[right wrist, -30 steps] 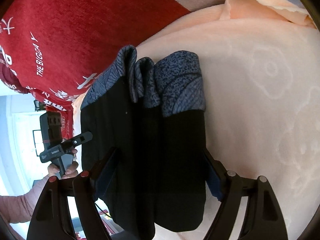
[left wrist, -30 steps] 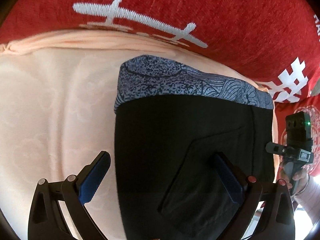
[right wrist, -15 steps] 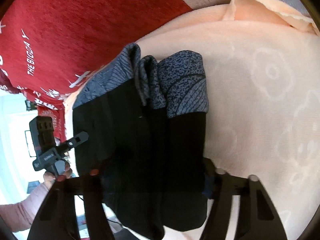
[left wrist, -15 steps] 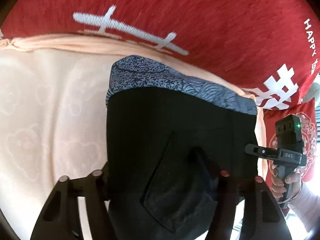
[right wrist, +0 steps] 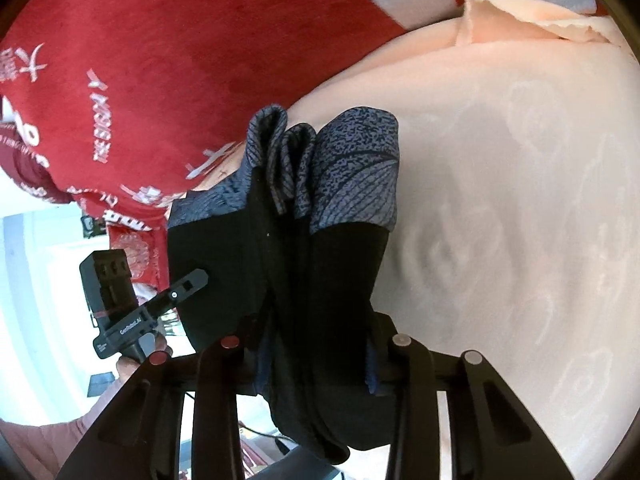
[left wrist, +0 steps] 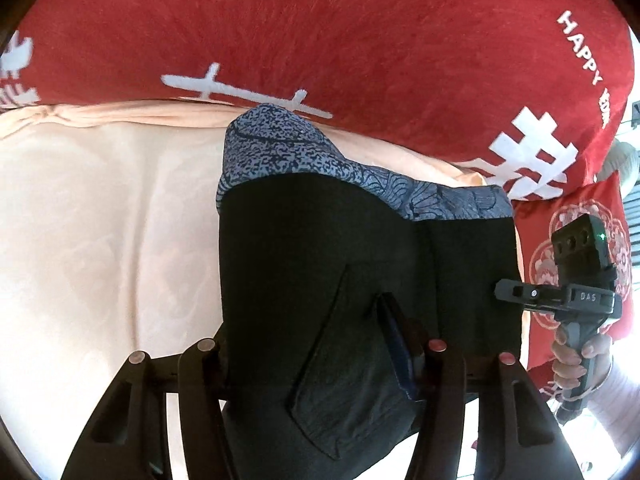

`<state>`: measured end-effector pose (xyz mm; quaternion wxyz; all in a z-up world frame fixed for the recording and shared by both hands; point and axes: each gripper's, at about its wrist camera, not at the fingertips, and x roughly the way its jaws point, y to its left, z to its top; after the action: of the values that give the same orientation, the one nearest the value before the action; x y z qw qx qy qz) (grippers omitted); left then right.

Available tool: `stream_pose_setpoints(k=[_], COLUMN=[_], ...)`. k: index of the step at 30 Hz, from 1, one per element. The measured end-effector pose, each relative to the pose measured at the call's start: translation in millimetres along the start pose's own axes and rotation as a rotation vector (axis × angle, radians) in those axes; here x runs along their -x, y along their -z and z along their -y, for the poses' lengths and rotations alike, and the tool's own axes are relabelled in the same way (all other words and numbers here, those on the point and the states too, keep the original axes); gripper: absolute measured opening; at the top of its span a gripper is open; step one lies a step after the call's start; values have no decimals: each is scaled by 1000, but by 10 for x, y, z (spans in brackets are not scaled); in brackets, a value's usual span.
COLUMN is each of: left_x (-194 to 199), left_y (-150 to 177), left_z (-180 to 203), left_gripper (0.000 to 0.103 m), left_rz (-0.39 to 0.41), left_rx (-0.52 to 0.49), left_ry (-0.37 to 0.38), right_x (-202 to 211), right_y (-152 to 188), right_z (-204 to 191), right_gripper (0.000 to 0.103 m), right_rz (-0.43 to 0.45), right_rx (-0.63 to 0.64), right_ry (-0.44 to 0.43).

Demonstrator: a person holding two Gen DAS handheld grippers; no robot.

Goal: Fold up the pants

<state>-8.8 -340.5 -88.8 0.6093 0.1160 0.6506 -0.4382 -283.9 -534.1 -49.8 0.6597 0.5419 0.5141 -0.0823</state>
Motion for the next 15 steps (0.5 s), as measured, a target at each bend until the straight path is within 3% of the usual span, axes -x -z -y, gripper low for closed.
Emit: stream_pose_setpoints(k=[8, 15], left_x=[467, 177], left_y=[571, 937], left_z=[-111, -464], left_gripper=[58, 59], left_rz=[22, -43], left_rx=[29, 36], left_ry=[-59, -73], right_x=[81, -159], right_y=[489, 1026], right_z=[-207, -213], right_gripper=[38, 38], right_rz=[-6, -37], right_rx=[-3, -39], right_ry=[-94, -96])
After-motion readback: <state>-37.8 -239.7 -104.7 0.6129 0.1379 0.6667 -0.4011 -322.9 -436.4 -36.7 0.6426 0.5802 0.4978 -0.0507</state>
